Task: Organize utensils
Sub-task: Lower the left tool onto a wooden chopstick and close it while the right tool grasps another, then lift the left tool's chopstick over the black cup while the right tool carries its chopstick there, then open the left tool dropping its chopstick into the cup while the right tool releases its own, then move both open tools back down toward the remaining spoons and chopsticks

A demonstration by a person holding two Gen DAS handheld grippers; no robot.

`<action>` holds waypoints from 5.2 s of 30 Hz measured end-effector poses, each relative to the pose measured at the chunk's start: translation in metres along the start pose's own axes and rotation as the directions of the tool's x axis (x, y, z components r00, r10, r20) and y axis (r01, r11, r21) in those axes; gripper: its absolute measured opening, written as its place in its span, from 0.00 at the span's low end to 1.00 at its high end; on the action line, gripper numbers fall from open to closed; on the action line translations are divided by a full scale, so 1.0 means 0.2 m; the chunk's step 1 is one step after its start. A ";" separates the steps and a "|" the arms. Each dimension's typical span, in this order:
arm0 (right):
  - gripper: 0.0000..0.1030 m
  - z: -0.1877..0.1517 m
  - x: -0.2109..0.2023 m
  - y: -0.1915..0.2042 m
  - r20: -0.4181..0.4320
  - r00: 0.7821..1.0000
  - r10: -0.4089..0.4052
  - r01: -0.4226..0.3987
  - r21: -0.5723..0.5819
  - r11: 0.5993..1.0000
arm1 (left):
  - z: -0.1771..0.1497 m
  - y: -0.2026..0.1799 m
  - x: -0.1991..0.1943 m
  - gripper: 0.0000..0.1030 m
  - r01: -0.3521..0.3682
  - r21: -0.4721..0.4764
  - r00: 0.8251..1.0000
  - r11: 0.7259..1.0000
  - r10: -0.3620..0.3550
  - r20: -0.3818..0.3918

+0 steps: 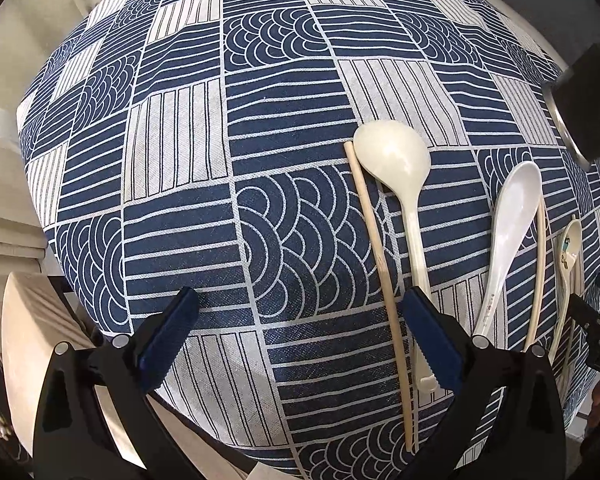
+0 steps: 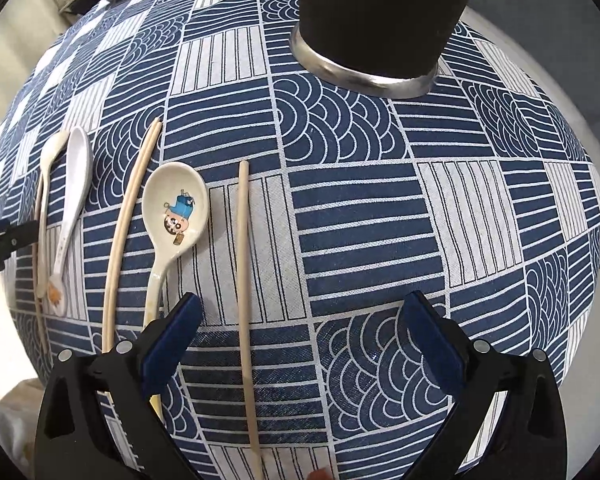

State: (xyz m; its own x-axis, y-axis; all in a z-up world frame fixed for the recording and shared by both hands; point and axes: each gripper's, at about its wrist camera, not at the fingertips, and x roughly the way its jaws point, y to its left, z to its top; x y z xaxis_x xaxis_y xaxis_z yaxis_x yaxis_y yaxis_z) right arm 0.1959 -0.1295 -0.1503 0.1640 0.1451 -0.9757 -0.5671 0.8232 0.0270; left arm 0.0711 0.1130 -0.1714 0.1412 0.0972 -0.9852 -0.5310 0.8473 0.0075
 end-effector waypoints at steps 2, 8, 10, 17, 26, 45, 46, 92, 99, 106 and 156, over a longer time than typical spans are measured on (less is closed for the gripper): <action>0.94 -0.01 0.00 0.00 -0.006 1.000 0.001 -0.001 -0.009 1.000 | -0.02 -0.01 -0.01 0.96 -0.001 -0.002 1.000 1.000 0.001 -0.003; 0.78 0.02 -0.02 -0.04 -0.074 0.997 -0.003 0.004 0.016 1.000 | -0.01 0.02 -0.06 0.76 0.002 0.018 1.000 1.000 -0.001 -0.005; 0.45 0.03 -0.08 -0.08 -0.049 0.999 -0.005 0.006 0.030 1.000 | 0.00 0.06 -0.09 0.53 0.007 0.035 1.000 0.999 -0.007 0.000; 0.04 -0.03 -0.13 -0.32 -0.023 0.999 0.022 -0.019 0.147 0.989 | 0.05 0.25 -0.10 0.07 0.107 0.000 0.992 0.994 -0.107 -0.060; 0.04 -0.14 -0.27 -0.51 0.036 0.999 -0.021 0.010 0.268 0.963 | 0.12 0.23 -0.11 0.04 0.104 0.069 0.992 0.992 -0.099 -0.073; 0.04 -0.31 -0.65 -0.57 0.248 0.957 -0.150 0.030 0.431 0.902 | 0.23 0.17 -0.40 0.04 0.057 0.234 0.995 0.971 -0.073 0.061; 0.04 -0.31 -0.68 -0.57 0.267 0.950 -0.162 0.030 0.437 0.899 | 0.23 0.19 -0.41 0.04 0.054 0.239 0.995 0.969 -0.074 0.072; 0.04 0.42 -1.47 -0.76 0.820 0.566 -0.090 -0.109 0.182 0.977 | 0.98 -1.04 -1.42 0.04 0.159 0.531 0.748 0.832 -0.452 0.485; 0.05 0.55 -1.38 -0.77 0.864 0.502 0.037 -0.196 0.072 0.978 | 1.01 -1.18 -1.39 0.04 0.275 0.615 0.663 0.739 -0.609 0.436; 0.05 0.66 -1.21 -0.70 0.864 0.476 0.163 -0.238 -0.053 0.970 | 1.05 -1.24 -1.24 0.04 0.344 0.644 0.631 0.684 -0.676 0.381; 0.87 0.29 -1.15 -0.33 0.766 0.632 -0.114 0.047 0.109 0.993 | 0.80 -0.53 -1.10 0.94 0.280 0.477 0.718 0.833 -0.511 0.472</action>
State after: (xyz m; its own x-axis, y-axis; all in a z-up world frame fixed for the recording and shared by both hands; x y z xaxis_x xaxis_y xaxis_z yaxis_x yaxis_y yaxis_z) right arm 0.2431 -0.1859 0.0845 0.7870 0.4182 -0.4535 -0.4671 0.8842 0.0047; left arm 0.2303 0.0862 0.0728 0.7672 -0.1172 -0.6306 -0.0046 0.9821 -0.1882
